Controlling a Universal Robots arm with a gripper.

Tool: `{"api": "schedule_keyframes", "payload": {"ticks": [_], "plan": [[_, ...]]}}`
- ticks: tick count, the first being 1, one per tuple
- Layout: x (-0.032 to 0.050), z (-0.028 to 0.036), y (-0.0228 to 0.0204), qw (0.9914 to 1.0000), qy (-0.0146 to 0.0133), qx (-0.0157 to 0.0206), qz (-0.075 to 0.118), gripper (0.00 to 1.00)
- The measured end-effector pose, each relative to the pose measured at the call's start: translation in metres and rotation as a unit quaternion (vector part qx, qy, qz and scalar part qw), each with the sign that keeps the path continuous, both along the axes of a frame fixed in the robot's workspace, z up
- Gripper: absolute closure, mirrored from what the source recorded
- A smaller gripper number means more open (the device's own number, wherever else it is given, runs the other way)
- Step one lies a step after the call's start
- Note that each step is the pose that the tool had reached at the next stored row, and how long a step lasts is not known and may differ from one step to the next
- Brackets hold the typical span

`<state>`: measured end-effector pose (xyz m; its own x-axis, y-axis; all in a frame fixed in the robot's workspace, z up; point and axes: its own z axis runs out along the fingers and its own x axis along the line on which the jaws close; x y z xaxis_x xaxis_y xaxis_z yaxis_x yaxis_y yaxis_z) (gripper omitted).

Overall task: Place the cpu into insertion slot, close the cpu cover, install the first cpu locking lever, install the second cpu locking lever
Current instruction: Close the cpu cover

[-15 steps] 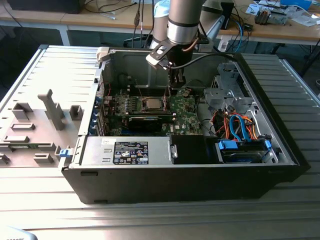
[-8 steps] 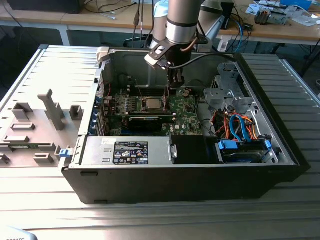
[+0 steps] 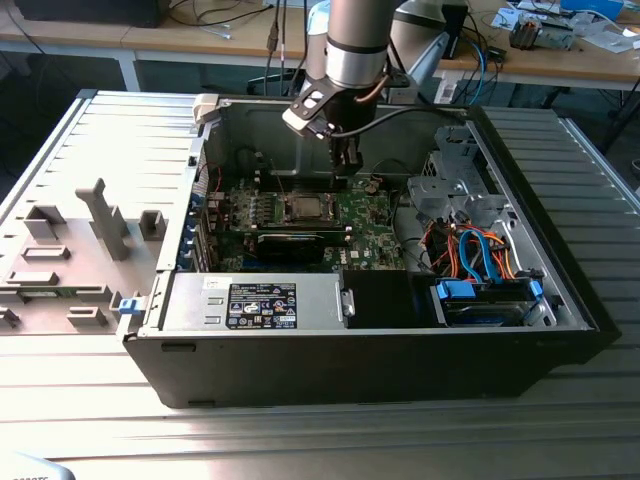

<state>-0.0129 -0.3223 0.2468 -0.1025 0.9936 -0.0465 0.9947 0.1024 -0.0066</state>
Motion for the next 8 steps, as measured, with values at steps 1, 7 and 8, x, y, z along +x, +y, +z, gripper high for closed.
{"api": "schedule_keyframes", "payload": {"ticks": [1,7,8], "plan": [[-0.0007,0.0000,0.0000,1.00000,0.0000,0.0000,0.000,0.89],[-0.0058,0.0000,0.0000,1.00000,0.0000,0.0000,0.000,0.89],[-0.0064,0.0000,0.0000,1.00000,0.0000,0.0000,0.000,0.89]]}}
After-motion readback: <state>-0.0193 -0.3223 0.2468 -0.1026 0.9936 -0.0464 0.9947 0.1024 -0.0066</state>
